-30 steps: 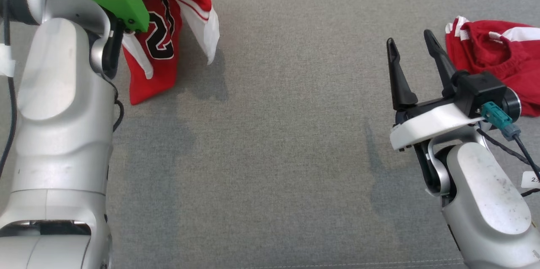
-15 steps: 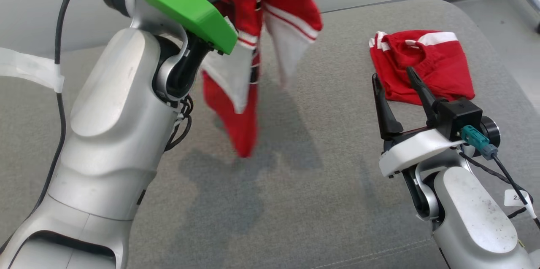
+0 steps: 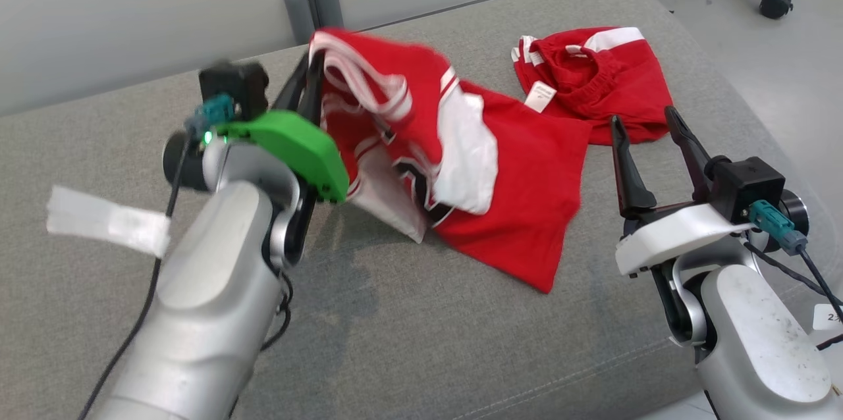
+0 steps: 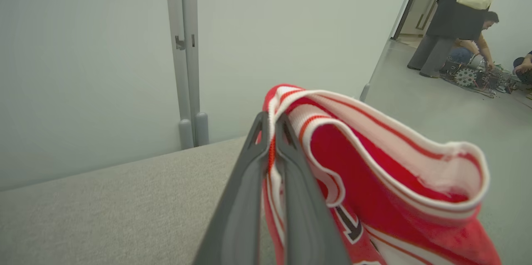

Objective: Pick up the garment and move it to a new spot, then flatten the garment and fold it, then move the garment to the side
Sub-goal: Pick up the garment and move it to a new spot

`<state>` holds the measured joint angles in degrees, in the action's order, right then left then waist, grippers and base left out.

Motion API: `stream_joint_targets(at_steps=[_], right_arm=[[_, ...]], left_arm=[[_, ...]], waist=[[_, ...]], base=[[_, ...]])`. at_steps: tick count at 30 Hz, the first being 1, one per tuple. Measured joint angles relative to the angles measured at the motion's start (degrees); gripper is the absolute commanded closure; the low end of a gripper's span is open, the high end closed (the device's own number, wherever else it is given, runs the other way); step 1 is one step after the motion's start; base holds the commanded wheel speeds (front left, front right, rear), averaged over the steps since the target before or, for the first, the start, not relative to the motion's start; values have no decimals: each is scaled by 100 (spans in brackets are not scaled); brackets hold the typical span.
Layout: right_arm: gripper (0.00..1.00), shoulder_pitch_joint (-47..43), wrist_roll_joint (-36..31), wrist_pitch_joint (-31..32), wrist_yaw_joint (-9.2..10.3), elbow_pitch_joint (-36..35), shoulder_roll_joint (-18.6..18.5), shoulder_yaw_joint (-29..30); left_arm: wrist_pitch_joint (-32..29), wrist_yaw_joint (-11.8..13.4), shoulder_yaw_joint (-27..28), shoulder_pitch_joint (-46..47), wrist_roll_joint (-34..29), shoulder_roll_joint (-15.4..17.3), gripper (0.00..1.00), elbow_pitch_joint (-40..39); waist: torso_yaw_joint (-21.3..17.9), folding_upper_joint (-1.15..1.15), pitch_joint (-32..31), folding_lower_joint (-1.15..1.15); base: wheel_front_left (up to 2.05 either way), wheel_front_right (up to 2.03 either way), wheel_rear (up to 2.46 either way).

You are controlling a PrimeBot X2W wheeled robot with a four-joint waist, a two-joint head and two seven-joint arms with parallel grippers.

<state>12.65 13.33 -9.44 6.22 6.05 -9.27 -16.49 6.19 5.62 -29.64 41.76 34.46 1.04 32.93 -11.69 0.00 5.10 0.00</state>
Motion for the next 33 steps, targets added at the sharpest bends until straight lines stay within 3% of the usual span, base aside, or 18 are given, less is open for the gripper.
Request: stream_joint_targets(at_steps=[8,23,24,25,26,27,33], right_arm=[[0,-14,2,-20,0,4,-3,29],[0,-15,19,-34,-40,131,40,-147],[0,-15,19,-34,-62,133,42,-158],[0,-15,19,-34,-63,137,42,-166],[0,-14,19,-34,-65,146,41,-170],[0,-14,19,-34,-65,157,41,-176],[0,-11,26,-27,-112,208,73,-229]], left_arm=[[312,97,339,-1191,18,296,100,765],[546,105,842,-1304,116,415,100,1152],[545,105,867,-1304,125,415,96,1191],[545,105,881,-1304,125,413,67,1235],[545,105,892,-1302,125,410,17,1281],[542,108,907,-1301,126,408,0,1317],[553,138,1132,-1293,209,521,0,1503]], waist=[[308,0,74,0],[749,0,27,0],[749,0,28,0],[746,0,30,0],[742,0,33,0],[736,0,36,0],[637,0,54,0]], base=[[0,0,0],[0,0,0],[0,0,0],[0,0,0],[0,0,0],[0,0,0],[0,0,0]])
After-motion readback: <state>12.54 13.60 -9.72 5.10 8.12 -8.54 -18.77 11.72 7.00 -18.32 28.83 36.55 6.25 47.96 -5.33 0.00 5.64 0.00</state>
